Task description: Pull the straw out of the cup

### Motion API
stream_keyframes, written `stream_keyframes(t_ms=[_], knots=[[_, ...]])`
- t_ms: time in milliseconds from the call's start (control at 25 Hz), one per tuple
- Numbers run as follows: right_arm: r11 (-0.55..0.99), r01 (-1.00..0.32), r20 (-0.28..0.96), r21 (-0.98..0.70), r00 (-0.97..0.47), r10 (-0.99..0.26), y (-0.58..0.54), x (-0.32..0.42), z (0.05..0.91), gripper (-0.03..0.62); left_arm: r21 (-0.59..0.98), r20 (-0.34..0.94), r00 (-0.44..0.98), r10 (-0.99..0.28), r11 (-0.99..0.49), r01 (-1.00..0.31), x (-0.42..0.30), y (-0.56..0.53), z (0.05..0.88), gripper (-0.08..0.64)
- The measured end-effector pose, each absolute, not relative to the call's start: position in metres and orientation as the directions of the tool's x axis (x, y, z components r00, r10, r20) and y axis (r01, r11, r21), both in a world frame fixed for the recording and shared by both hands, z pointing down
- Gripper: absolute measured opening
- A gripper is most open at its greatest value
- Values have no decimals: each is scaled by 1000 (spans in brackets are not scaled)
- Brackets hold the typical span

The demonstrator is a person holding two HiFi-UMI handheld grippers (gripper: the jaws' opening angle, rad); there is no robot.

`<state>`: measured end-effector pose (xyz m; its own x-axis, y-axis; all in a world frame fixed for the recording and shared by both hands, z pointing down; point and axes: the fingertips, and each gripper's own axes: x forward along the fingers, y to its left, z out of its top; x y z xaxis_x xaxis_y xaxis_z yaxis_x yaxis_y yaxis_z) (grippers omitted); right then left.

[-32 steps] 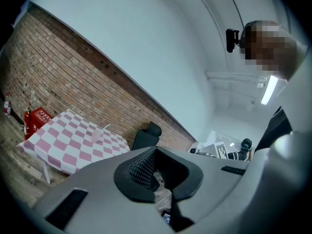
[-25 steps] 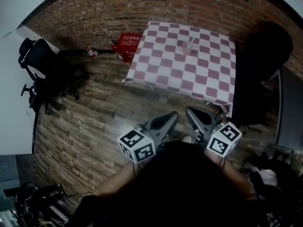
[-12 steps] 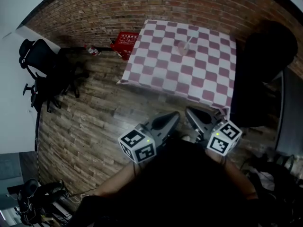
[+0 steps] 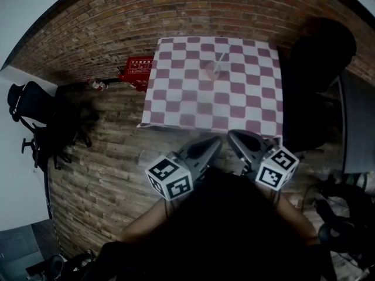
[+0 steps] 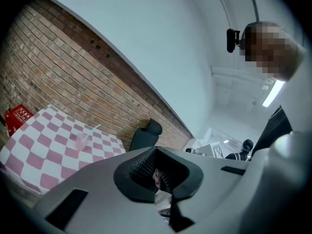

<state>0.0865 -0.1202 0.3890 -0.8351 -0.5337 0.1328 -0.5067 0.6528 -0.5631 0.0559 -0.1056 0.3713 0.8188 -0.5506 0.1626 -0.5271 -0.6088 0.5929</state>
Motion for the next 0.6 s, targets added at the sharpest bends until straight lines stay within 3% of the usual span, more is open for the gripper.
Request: stream_keyframes(t_ms=[600], knots=[[584,-594,172,-553,-767,-618,-189,-12,388,11,583,133,888,-439,-690,-429,-38,-189,364,12]])
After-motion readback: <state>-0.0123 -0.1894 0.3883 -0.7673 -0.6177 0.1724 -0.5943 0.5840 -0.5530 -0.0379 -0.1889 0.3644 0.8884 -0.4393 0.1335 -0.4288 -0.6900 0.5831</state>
